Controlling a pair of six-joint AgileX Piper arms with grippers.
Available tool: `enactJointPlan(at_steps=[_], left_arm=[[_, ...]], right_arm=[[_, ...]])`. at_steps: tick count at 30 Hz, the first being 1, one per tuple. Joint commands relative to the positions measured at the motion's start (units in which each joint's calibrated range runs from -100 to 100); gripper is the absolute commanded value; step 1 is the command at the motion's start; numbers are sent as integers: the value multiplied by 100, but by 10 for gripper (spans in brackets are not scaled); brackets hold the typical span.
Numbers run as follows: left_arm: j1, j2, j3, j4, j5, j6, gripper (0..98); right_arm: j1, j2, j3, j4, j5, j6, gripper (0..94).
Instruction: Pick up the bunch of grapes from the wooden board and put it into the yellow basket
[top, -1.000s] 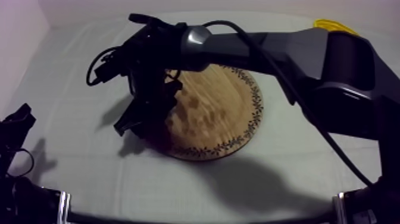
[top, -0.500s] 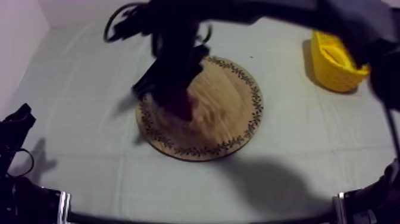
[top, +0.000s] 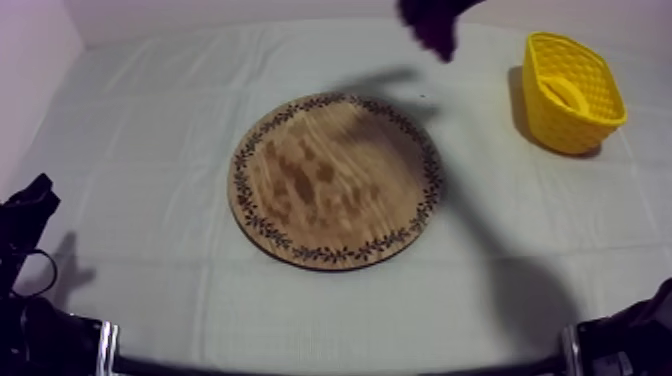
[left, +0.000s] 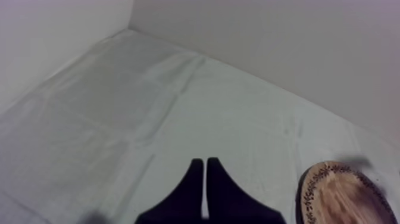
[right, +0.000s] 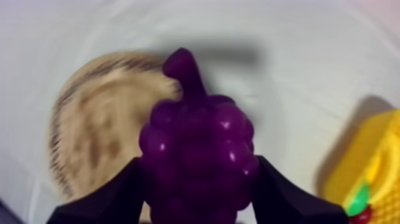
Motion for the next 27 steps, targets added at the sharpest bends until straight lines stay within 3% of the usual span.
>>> enactJointPlan(at_steps=[1,10,21,24,27], left_arm=[[-1,3,4,1,3,0,0],[-1,3,4,1,3,0,0],[-1,3,4,1,3,0,0],[-1,3,4,1,3,0,0],[-1,3,4,1,3,0,0]], right_arm=[[849,85,-125,10,14,40,300],[2055,538,-356,166,-17,225,302],[2470,841,-275,316,-171,199,339],[2514,965,-262,379,-192,138,424],[2536,1057,-245,453,-166,65,611]])
